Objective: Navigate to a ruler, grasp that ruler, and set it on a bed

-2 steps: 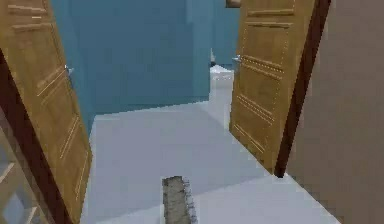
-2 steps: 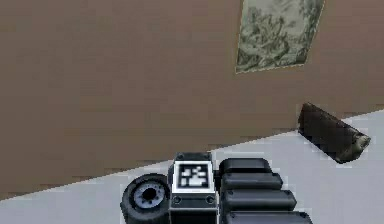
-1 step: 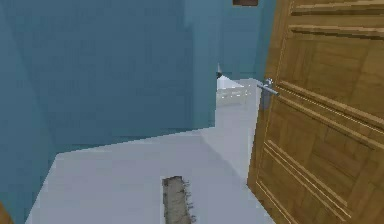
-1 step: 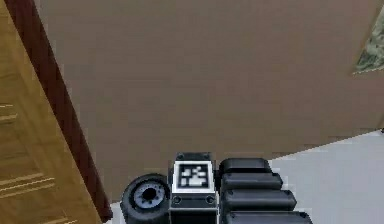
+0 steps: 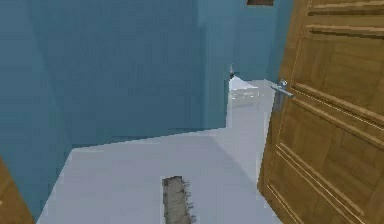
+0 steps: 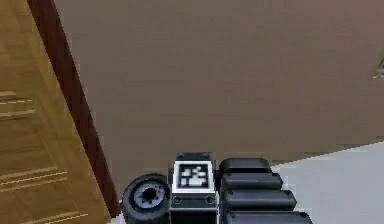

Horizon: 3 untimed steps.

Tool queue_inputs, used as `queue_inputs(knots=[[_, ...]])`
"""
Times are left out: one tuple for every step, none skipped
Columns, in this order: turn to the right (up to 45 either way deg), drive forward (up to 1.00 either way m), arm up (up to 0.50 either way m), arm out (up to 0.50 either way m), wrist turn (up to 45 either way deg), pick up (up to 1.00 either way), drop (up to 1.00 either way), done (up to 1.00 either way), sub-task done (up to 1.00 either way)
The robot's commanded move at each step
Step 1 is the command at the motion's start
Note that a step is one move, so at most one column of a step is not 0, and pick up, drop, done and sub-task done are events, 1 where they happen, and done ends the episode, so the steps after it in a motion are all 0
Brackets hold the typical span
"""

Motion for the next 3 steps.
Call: queue_inputs(knots=[[0.0,1.00,0.00,0.00,0.0,0.00,0.00,0.00,0.00],[0.0,0.65,0.00,0.00,0.0,0.00,0.00,0.00,0.00],[30.0,0.00,0.00,0.00,0.0,0.00,0.00,0.00,0.00]])
